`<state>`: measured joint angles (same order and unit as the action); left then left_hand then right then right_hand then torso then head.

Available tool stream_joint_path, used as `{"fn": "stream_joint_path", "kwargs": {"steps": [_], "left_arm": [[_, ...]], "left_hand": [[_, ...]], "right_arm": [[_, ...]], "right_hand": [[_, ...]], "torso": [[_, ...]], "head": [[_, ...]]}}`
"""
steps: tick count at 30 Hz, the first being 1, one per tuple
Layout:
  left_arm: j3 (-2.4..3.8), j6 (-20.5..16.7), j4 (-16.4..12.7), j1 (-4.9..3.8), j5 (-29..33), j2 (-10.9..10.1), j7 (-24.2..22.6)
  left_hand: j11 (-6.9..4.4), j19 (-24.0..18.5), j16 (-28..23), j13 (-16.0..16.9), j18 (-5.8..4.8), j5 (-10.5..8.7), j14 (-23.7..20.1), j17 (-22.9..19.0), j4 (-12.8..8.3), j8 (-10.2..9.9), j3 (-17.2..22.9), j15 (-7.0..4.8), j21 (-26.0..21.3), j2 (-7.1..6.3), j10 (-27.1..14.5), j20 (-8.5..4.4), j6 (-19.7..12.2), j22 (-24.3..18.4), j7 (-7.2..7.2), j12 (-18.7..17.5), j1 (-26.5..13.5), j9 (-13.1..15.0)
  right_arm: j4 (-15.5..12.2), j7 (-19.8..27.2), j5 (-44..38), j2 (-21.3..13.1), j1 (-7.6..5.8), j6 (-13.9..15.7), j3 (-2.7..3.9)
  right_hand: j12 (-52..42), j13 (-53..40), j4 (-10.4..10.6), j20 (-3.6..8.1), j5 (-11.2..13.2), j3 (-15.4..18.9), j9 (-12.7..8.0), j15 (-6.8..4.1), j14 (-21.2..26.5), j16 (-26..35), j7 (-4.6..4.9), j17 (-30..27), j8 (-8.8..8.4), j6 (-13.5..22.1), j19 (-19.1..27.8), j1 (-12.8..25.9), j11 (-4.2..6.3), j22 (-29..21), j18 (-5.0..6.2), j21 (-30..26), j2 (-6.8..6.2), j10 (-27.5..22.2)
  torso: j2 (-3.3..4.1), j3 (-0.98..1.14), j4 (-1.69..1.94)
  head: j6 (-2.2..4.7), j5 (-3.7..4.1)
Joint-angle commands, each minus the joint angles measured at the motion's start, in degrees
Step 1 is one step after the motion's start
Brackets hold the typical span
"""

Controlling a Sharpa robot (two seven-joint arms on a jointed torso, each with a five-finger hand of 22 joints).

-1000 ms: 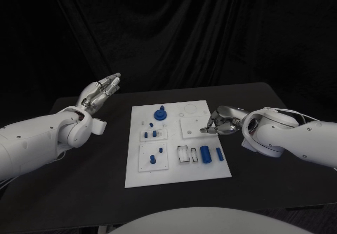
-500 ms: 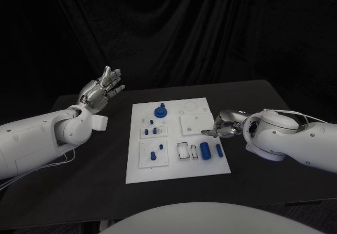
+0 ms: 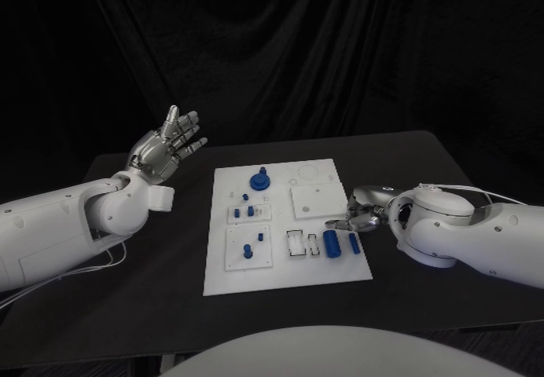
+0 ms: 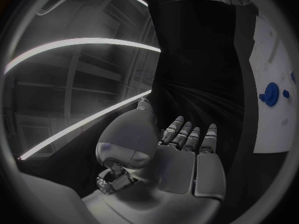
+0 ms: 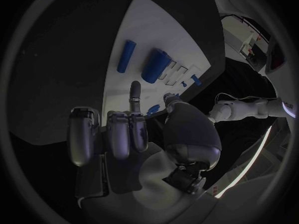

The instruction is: Assemble the parts on the task board

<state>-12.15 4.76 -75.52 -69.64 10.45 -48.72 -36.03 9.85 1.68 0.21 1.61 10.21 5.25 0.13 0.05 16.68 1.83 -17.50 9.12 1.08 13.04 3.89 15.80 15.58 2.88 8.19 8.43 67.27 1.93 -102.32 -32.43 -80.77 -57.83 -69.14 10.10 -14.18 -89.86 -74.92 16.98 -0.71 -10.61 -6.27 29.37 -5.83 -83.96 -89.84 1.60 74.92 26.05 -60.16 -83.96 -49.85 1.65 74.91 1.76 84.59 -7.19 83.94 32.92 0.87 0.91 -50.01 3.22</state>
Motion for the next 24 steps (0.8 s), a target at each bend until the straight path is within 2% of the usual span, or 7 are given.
{"fn": "stream_joint_path", "kwargs": {"steps": [1, 7, 10, 11, 13, 20, 24], "left_arm": [[0.07, 1.4, -0.3, 0.05, 1.6, 0.0, -0.2], [0.07, 1.4, -0.7, 0.06, 1.6, -0.3, -0.2], [0.06, 1.3, -0.6, 0.06, 1.6, -0.5, -0.2], [0.06, 1.3, -0.6, 0.06, 1.6, -0.6, -0.3], [0.06, 1.3, -0.6, 0.06, 1.6, -0.6, -0.3], [0.06, 1.5, -0.5, 0.16, 1.6, -0.7, -0.2], [0.06, 1.5, -0.5, 0.26, 1.6, -0.9, -0.2]], "left_hand": [[0.04, -0.1, -0.2, 0.0, 0.11, 0.35, -0.1, 0.0, -0.1, 0.2, 0.3, 0.39, -0.1, 0.00, 0.5, 0.33, 0.5, -0.1, 2.96, 0.3, 0.7, 0.0], [0.11, -0.1, -0.2, 0.0, 0.11, 0.54, -0.1, 0.0, 0.0, 0.2, 0.5, 0.43, -0.1, 0.50, 0.5, 0.36, 0.4, -0.1, 2.54, 0.3, 1.0, 0.0], [0.12, -0.1, -0.2, 0.1, 0.11, 0.74, -0.1, 0.0, 0.0, 0.2, 0.6, 0.44, -0.1, 0.78, 0.5, 0.37, 0.7, -0.1, 2.48, 0.4, 1.2, 0.1], [0.12, -0.1, -0.2, 0.1, 0.11, -0.12, -0.1, 0.0, 0.0, 0.5, 0.4, 0.45, -0.1, 1.03, 0.7, 0.43, 1.7, -0.1, 2.61, 0.7, 1.0, 0.2], [0.14, -0.1, -0.2, 0.1, 0.11, -0.34, -0.1, 0.0, 0.0, 0.5, 0.3, 0.47, 0.0, 1.04, 0.7, 0.45, 1.8, -0.1, 2.60, 0.8, 1.0, 0.2], [0.18, -0.1, -0.2, 0.1, 0.11, -0.22, -0.1, 0.0, 0.0, 0.5, 0.3, 0.50, 0.0, 1.12, 0.8, 0.47, 1.9, -0.1, 2.59, 0.9, 1.0, 0.2], [0.20, -0.1, -0.2, 0.1, 0.10, 0.03, -0.1, 0.0, 0.0, 0.5, 0.2, 0.50, 0.0, 1.16, 0.8, 0.49, 1.8, 0.0, 2.47, 0.9, 1.1, 0.2]], "right_arm": [[-0.2, -2.1, -1.4, 0.3, 0.39, -0.8, 0.03], [0.1, -2.0, -1.4, 0.9, 1.29, -0.6, 0.03], [0.3, -1.9, -1.4, 1.2, 1.58, -0.6, 0.03], [0.3, -1.9, -1.4, 1.3, 1.65, -0.7, 0.03], [0.5, -1.8, -1.4, 1.5, 1.79, -0.7, 0.03], [1.3, -1.4, -1.4, 2.5, 2.23, -0.9, 0.03], [2.0, -1.2, -1.4, 3.1, 2.60, -1.2, 0.03]], "right_hand": [[-0.1, -15.1, 0.0, 0.41, 0.5, -0.3, 0.2, -0.36, -6.0, -0.2, -0.04, 15.1, -0.39, -0.3, -3.8, -0.2, 0.53, 13.5, -0.50, 0.4, -0.68, 6.1], [-0.1, -15.1, 0.0, 0.48, 2.0, -0.4, 1.1, -0.42, -6.0, -0.2, -0.06, 15.1, -0.63, -0.3, -3.9, -0.7, 0.56, 13.5, -0.51, 0.5, -0.29, 6.1], [-0.1, -15.1, 0.0, 0.49, 2.5, -0.5, 1.4, -0.42, -6.0, -0.2, -0.04, 15.1, -0.79, -0.2, -3.9, -0.7, 0.55, 13.5, -0.53, 0.6, -0.04, 6.1], [-0.1, -15.1, 0.0, 0.49, 2.6, -0.5, 1.4, -0.41, -6.0, -0.2, -0.02, 15.1, -0.85, -0.1, -3.9, -0.7, 0.54, 13.5, -0.53, 0.6, -0.01, 6.1], [-0.1, -15.1, 0.0, 0.48, 2.9, -0.6, 1.6, -0.39, -6.0, -0.2, 0.01, 15.1, -1.02, 0.0, -3.9, -0.7, 0.52, 13.5, -0.54, 0.6, 0.13, 6.1], [-0.1, -15.1, 0.0, 0.45, 3.1, -0.9, 1.8, -0.34, -6.0, -0.2, 0.11, 15.1, -1.37, 0.4, -3.9, -1.1, 0.44, 13.5, -0.55, 0.7, 0.47, 6.1], [-0.1, -15.1, 0.0, 0.44, 3.0, -0.9, 1.9, -0.33, -6.0, -0.2, 0.12, 15.1, -1.42, 0.4, -3.9, -1.1, 0.43, 13.5, -0.54, 0.6, 0.54, 6.1]], "torso": [[-0.06, -0.02, 0.04], [0.00, -0.04, 0.00], [-0.02, -0.06, -0.02], [-0.05, -0.07, 0.00], [-0.06, -0.07, 0.00], [-0.10, -0.10, 0.06], [-0.15, -0.10, -0.03]], "head": [[0.01, 0.25], [0.01, -0.09], [0.01, -0.02], [0.01, 0.10], [0.01, 0.19], [0.01, 0.33], [0.01, 0.20]]}}
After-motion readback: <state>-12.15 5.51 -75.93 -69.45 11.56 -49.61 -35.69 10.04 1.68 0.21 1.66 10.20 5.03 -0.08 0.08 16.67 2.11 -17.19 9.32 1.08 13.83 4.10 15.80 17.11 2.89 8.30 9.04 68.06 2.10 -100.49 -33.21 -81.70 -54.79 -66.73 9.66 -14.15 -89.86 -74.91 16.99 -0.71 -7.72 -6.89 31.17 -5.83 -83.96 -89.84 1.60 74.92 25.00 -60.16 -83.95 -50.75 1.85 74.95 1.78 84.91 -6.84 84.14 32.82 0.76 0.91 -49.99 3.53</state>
